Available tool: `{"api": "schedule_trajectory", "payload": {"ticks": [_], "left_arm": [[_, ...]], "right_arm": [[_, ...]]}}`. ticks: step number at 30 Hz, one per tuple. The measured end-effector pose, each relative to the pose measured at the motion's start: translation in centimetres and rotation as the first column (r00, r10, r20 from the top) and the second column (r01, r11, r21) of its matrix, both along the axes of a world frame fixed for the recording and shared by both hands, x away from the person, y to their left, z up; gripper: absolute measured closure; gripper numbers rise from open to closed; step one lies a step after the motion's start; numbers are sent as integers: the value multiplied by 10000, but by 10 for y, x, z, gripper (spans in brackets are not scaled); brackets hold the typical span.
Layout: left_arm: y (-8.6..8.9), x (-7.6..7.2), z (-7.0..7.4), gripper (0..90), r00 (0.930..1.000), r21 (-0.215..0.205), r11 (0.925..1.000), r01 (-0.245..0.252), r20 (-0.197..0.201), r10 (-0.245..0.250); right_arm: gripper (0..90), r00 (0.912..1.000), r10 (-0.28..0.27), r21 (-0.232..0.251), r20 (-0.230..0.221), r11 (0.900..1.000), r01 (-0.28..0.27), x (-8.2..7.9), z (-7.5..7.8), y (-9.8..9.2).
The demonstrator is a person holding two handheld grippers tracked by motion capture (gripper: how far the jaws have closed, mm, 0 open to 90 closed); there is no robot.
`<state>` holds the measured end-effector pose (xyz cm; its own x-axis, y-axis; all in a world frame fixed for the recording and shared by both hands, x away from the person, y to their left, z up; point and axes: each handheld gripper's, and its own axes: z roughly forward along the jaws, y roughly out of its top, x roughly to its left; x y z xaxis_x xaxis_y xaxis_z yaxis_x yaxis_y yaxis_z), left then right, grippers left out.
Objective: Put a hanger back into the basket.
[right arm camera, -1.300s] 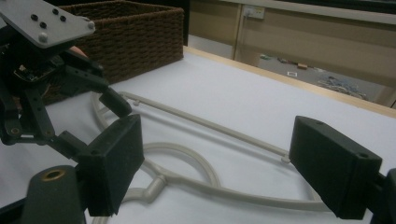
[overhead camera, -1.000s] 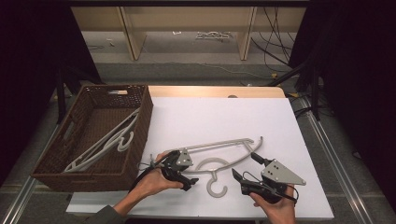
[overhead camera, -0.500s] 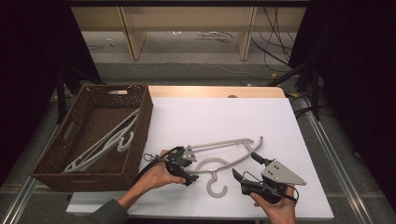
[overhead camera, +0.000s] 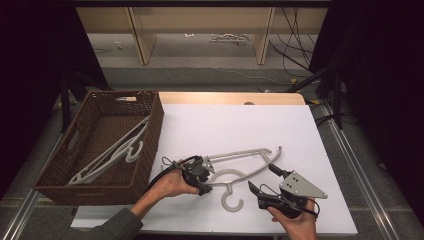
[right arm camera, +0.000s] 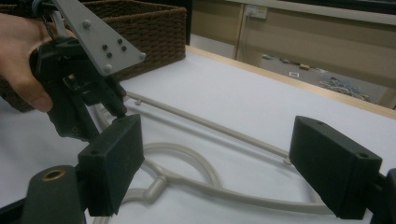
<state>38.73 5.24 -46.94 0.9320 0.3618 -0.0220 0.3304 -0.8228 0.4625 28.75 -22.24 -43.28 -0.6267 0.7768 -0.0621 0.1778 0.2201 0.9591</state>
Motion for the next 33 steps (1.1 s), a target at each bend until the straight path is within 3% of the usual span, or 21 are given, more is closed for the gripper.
{"api": "schedule_trajectory", "payload": {"ticks": [1,2,3,4,6,8,13,16,17,19,20,21,22,33], "left_arm": [[0,2,0,607,10000,-18,10000,78,-47,-78],[0,3,0,615,9998,43,10000,16,-201,-15],[-1,5,0,620,9994,43,10000,5,-343,-3],[-1,7,1,624,9991,125,9999,60,-428,-55],[-4,11,2,637,9984,317,9993,215,-525,-198],[-7,11,4,643,9981,822,9953,506,-386,-476],[-12,9,5,652,9988,1168,9922,430,-263,-402],[-14,9,6,658,9989,1284,9908,422,-247,-394],[-15,9,6,666,9986,1331,9898,511,-230,-484],[-14,9,6,674,9982,1295,9899,576,-252,-548],[-14,9,6,681,9984,1299,9901,538,-249,-510],[-14,9,6,686,9986,1304,9901,514,-222,-489],[-15,8,6,690,9984,1368,9890,554,-217,-529],[-17,8,7,748,9957,1435,9853,930,-164,-916]], "right_arm": [[187,9999,-1,-120,-154,9999,-1,-1,1,-1],[187,10000,11,11,-33,10000,-11,0,0,0],[187,9998,-48,-219,-212,9998,43,-2,2,-1],[187,10000,-5,-45,-41,10000,5,-1,0,0],[187,9995,15,-56,-325,10000,-16,-2,0,1],[188,9995,-19,-75,-302,10000,16,-2,0,1],[190,9999,-53,-153,-136,9999,51,-1,0,1],[191,9999,-15,-148,-125,9999,13,0,0,2],[191,9990,110,18,-426,9999,-109,-1,-1,3],[193,9992,126,28,-380,9999,-125,-1,-1,3],[194,9995,29,-240,-301,9997,-36,-1,1,1],[194,9998,57,-129,-188,9999,-59,0,0,2],[194,9990,138,54,-424,9999,-136,-1,-1,3],[195,9991,139,94,-404,9999,-136,0,0,3]]}}
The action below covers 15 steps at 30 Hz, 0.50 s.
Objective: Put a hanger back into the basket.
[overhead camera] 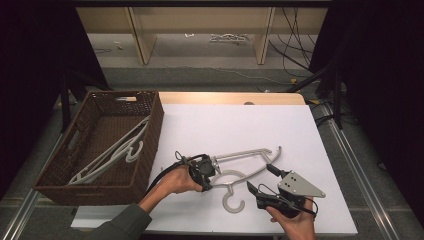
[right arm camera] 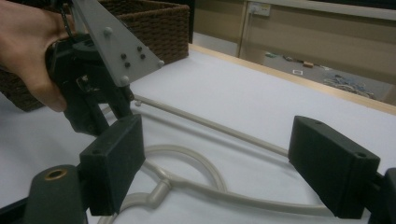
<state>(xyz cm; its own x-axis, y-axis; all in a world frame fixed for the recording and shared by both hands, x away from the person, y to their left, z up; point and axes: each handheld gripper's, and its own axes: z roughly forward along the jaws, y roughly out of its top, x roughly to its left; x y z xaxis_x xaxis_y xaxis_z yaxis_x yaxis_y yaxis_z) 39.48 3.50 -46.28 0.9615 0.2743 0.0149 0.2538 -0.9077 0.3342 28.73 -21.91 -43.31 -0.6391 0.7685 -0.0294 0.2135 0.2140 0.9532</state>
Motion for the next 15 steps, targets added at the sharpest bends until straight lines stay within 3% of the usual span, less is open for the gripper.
{"api": "schedule_trajectory", "payload": {"ticks": [6,7,8,10,12,14,15], "left_arm": [[-1,-2,1,774,9986,97,9987,509,163,-510],[-1,-1,1,780,9986,67,9987,511,130,-512],[0,-2,1,784,9983,-9,9985,554,151,-554],[1,-2,1,798,9975,-88,9977,676,221,-674],[2,0,2,809,9981,-333,9979,557,300,-547],[5,3,4,813,9993,-709,9973,187,340,-163],[6,4,6,814,9994,-851,9963,115,339,-86]], "right_arm": [[196,10000,28,67,-23,10000,-28,0,0,0],[197,9998,4,-131,177,9999,-2,1,1,-2],[197,10000,17,-85,-42,10000,-18,-1,1,-1],[198,9998,-12,-14,222,10000,12,0,2,-2],[198,10000,46,206,73,9998,-47,0,2,-1],[198,9997,-70,-54,228,10000,71,0,3,-4],[198,10000,-70,63,70,10000,69,-1,2,-4]]}}
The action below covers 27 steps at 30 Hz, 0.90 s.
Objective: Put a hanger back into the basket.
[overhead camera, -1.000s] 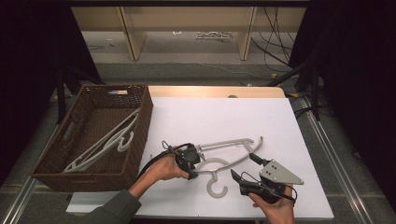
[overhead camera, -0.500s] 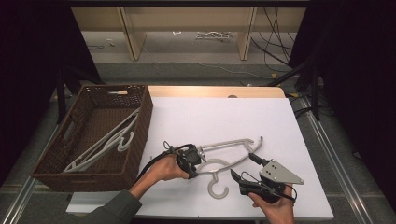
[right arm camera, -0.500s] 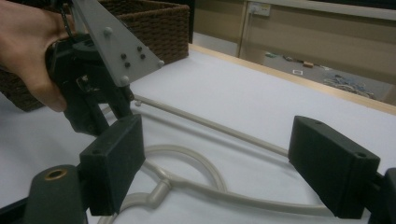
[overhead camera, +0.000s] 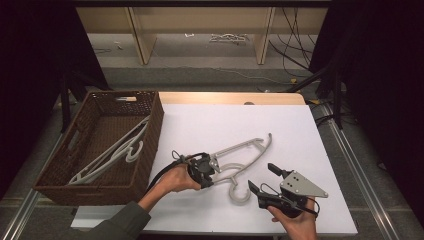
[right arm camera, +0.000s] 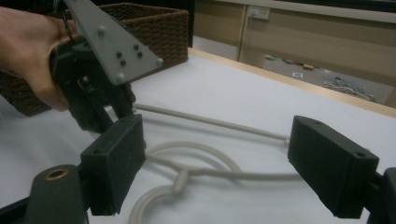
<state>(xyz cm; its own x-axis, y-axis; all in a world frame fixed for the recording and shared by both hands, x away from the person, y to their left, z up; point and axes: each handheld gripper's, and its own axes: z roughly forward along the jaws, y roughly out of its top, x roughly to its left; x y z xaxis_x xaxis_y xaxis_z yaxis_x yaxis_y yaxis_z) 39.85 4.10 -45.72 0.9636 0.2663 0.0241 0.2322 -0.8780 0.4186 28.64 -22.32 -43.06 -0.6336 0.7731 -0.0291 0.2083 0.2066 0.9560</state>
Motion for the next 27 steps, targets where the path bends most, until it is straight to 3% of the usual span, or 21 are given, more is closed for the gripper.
{"api": "schedule_trajectory", "payload": {"ticks": [5,8,9,13,18,20,25,26,27], "left_arm": [[8,5,9,817,9982,-1160,9915,-589,5,593],[12,7,13,818,9941,-1853,9767,-1081,-171,1068],[13,8,14,818,9947,-1909,9763,-1022,-132,1015],[22,14,22,819,9943,-2070,9727,-1048,-41,1062],[33,19,31,820,9909,-2639,9552,-1341,-215,1332],[37,20,36,820,9874,-3030,9398,-1578,-365,1540],[43,20,44,820,9819,-3654,9116,-1885,-511,1826],[44,19,46,820,9774,-3812,9003,-2102,-615,2022],[44,19,48,820,9768,-3900,8958,-2131,-638,2046]], "right_arm": [[199,10000,-77,19,36,10000,77,-1,1,-1],[200,9997,-62,-54,228,10000,63,0,1,-1],[201,10000,-45,1,33,10000,45,-1,1,-1],[201,9998,-48,-46,183,10000,49,0,1,-1],[200,10000,-39,-11,61,10000,40,0,1,-1],[200,9998,-45,-47,175,10000,46,0,1,-1],[200,9998,-39,-56,200,10000,40,0,0,-1],[199,9998,-56,-75,197,10000,57,0,0,-1],[199,9998,-54,-78,203,10000,56,0,0,-1]]}}
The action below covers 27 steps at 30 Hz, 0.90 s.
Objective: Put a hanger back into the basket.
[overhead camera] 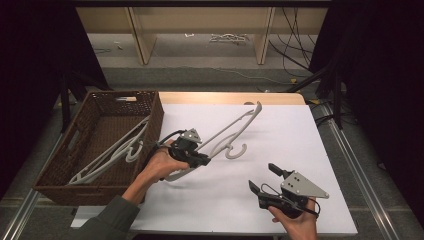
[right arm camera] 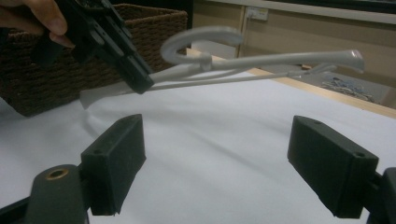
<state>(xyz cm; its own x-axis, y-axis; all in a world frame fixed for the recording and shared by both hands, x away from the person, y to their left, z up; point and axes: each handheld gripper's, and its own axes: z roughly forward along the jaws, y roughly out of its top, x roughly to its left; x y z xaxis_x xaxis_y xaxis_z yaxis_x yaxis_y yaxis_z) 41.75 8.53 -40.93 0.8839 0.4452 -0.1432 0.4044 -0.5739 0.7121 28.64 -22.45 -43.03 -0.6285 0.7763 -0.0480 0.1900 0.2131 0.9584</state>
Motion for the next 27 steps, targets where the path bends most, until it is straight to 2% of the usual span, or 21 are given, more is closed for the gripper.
{"api": "schedule_trajectory", "payload": {"ticks": [2,3,7,8,10,14,16,17,20,27], "left_arm": [[2,-1,4,821,9999,-315,9994,-149,-10,149],[3,-1,6,821,10000,-385,9992,-59,76,62],[8,-4,15,821,9998,-658,9976,-215,-21,214],[9,-4,17,821,9999,-763,9970,-127,12,128],[12,-6,22,821,10000,-1026,9947,-37,-38,33],[16,-8,30,821,10000,-1188,9929,-59,-73,51],[19,-8,35,821,9998,-1482,9889,-93,-189,66],[20,-9,38,822,9996,-1623,9866,-192,-215,159],[23,-9,48,822,9994,-1966,9803,-190,-317,130],[30,-13,78,822,9997,-2244,9744,-136,154,175]], "right_arm": [[199,10000,-13,14,-12,10000,13,0,0,0],[199,10000,3,51,-98,10000,-2,0,0,0],[199,9998,-1,76,-223,10000,3,-1,0,0],[199,10000,-3,19,-50,10000,3,0,0,0],[199,9997,7,71,-231,10000,-5,-1,0,1],[199,9998,1,105,-193,9999,1,-1,-1,1],[199,9998,2,90,-184,10000,0,-1,-1,1],[199,10000,-17,8,35,10000,17,0,-1,0],[198,9998,43,124,-197,9999,-41,0,-1,1],[199,9998,-46,26,-177,10000,46,-1,-2,2]]}}
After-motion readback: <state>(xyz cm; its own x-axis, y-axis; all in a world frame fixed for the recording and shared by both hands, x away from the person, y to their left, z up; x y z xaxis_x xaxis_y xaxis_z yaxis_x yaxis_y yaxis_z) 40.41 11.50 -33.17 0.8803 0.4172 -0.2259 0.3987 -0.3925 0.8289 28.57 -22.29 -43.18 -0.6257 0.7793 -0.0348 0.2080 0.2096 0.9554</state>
